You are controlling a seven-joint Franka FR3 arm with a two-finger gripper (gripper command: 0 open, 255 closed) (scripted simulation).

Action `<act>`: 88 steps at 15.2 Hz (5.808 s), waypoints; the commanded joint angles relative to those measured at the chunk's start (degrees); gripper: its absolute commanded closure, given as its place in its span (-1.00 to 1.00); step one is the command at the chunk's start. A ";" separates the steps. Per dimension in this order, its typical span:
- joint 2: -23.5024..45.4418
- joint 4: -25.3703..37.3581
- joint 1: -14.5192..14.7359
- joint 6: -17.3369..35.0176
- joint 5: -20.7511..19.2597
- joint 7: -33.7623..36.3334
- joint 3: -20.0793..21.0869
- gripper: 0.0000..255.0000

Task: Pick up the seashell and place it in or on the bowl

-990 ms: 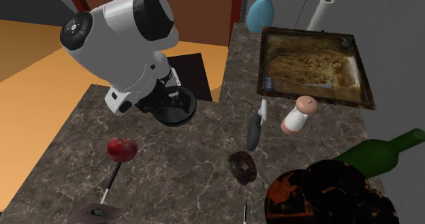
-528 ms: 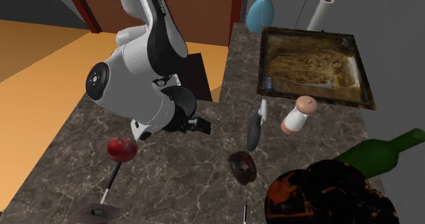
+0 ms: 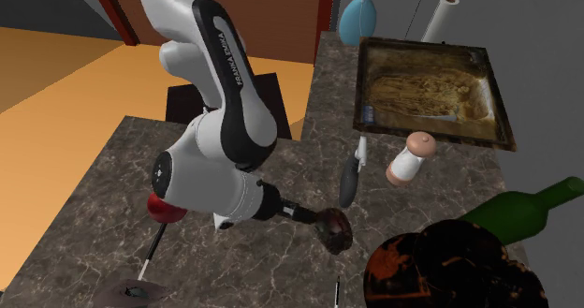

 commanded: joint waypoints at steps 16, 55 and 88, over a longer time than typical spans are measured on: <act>11.79 6.26 2.23 6.14 12.80 -1.67 2.75 -1.00; 0.56 10.79 1.92 -3.22 2.53 14.39 1.41 1.00; -48.82 -24.37 -14.66 -29.49 -17.94 9.75 -15.54 1.00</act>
